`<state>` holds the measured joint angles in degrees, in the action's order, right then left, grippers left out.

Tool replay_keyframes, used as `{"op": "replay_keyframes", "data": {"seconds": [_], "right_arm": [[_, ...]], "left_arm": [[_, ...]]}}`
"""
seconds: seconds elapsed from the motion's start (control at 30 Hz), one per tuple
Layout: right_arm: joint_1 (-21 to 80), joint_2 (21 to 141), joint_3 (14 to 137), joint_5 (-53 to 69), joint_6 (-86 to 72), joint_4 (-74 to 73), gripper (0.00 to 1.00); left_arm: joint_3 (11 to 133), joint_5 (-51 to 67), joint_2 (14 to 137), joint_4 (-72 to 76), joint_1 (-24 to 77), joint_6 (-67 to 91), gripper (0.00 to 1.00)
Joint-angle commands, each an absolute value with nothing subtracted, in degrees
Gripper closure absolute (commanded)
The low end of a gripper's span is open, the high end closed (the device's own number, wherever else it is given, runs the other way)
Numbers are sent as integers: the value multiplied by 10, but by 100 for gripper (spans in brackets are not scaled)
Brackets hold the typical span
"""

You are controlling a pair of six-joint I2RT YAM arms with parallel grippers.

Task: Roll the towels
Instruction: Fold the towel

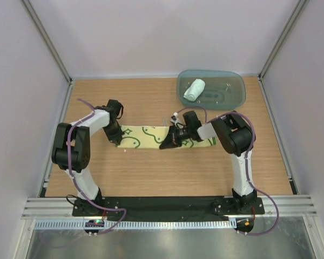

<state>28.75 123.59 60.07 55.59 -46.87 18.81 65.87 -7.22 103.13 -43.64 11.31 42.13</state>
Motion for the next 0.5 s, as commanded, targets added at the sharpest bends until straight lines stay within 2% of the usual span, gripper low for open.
{"op": "replay_keyframes", "data": {"seconds": [0.0,0.23,0.47], "right_arm": [[246,1193,560,563,-476,226,99],[195,1155,492,563,-482,247,99],[134,1143,411,568,-565,374,99]], "left_arm": [[669,-136,1044,-450,103,402,97],[670,-139,1043,-454,104,398,98],[671,-138,1041,-459,103,399,99]]}}
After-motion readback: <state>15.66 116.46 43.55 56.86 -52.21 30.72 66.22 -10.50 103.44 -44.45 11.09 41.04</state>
